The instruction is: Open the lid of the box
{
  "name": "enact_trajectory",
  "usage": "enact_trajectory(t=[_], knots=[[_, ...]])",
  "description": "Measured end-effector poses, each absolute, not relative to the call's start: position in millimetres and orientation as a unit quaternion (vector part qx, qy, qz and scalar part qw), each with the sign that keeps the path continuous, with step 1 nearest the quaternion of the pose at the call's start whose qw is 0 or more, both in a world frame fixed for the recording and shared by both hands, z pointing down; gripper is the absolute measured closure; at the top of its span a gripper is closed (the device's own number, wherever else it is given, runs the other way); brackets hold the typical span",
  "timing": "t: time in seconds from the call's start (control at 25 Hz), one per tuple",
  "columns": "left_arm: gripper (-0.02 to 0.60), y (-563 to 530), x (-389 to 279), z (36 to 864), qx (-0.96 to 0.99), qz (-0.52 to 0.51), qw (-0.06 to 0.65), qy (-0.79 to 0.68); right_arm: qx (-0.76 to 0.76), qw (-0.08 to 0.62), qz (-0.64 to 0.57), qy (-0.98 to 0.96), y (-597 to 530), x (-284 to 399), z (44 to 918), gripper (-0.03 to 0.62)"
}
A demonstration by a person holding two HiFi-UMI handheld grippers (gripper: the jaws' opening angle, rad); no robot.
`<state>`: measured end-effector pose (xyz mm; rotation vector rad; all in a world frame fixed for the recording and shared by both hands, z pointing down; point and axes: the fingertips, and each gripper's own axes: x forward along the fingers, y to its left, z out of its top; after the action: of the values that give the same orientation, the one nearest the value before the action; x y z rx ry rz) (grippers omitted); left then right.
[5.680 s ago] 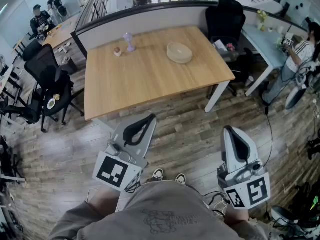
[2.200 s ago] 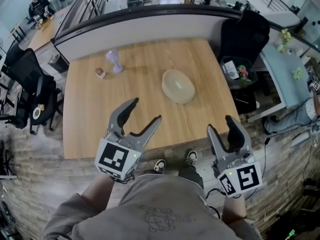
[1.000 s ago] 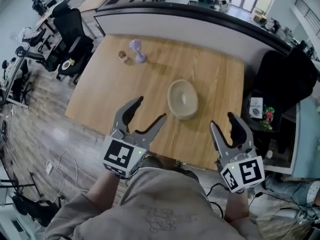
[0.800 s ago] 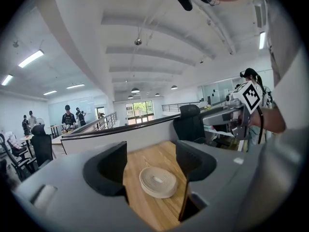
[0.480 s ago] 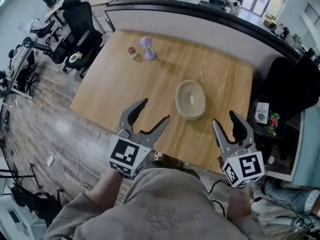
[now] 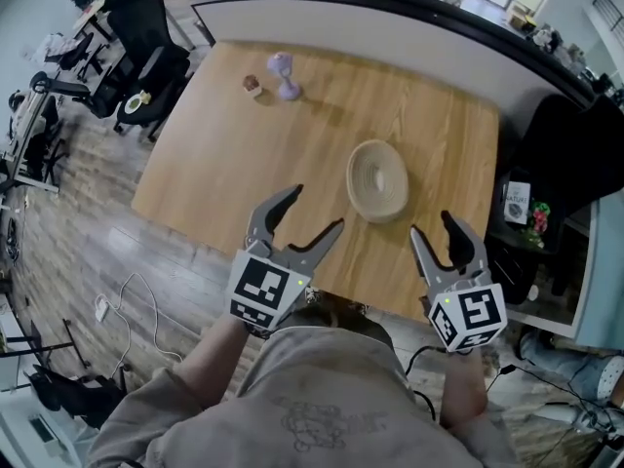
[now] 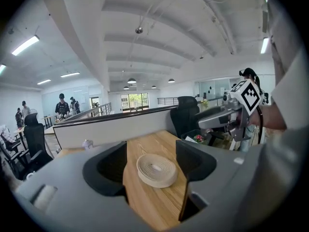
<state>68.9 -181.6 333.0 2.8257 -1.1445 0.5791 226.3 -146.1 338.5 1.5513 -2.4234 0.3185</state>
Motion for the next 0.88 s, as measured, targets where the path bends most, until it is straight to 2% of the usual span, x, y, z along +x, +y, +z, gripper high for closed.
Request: enact_trajectory(t=[0.48,0.68,0.88], knots=[[0.264,-203.2,73.8,399.0,0.915,0.228,0.056,-0.329,0.528,0.169,0.150,-0.819,-163.0,212.7,393.1,0.378],[0.264,-204.3,82.3,444.7,0.912,0.253,0.089,-0.310,0.509,0.180,0.174,-0.823,-180.1,203.6,418.8,0.378],[0.264,-200.4,96.1,500.0,0.905,0.270,0.134,-0.301,0.487,0.228,0.176,-0.825,-194.9,197.4,460.4,0.378]])
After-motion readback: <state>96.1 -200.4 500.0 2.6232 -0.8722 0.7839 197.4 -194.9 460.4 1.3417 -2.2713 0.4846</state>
